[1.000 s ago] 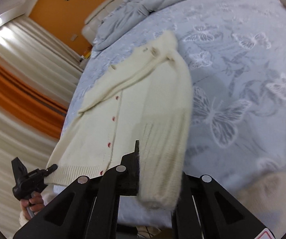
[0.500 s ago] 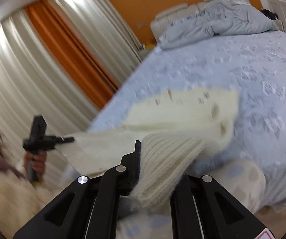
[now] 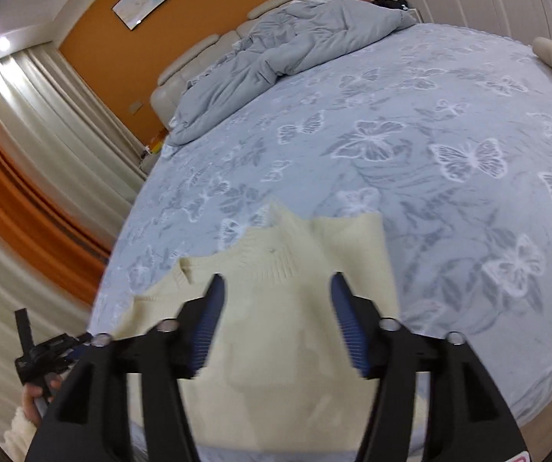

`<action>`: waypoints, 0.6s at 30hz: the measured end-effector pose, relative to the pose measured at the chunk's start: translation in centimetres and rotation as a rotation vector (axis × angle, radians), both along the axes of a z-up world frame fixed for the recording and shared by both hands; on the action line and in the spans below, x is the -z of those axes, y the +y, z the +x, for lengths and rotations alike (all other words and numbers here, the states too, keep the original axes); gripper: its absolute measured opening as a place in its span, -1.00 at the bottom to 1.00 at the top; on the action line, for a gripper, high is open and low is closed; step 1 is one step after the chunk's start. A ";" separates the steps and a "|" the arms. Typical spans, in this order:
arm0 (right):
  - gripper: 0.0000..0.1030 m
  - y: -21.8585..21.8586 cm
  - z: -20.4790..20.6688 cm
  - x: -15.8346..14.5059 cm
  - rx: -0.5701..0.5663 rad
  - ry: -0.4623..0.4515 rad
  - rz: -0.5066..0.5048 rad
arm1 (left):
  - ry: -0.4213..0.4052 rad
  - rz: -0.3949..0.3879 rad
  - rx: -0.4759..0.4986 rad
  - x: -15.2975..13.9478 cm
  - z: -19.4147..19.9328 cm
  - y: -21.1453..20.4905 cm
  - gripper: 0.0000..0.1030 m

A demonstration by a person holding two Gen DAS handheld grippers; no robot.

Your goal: Fold small clothes

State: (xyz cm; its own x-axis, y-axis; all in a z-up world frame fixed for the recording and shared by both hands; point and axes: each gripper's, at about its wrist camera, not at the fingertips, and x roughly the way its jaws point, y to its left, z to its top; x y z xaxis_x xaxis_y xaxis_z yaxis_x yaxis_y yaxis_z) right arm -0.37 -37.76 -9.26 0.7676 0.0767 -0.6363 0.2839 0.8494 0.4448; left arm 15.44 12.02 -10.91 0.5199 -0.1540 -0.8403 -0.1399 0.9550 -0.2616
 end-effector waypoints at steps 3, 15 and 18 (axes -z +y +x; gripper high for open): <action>0.29 -0.6 0.7 1.4 -0.021 0.068 -0.083 | -0.019 0.014 0.003 0.6 -0.2 0.5 0.35; -0.85 -0.5 8.5 5.3 -0.098 0.177 -0.049 | 0.036 -0.002 0.120 3.0 5.7 -3.2 -0.87; -0.86 -1.3 6.6 1.2 -0.082 0.004 0.008 | -0.033 -0.014 0.123 0.3 5.6 -2.8 -0.87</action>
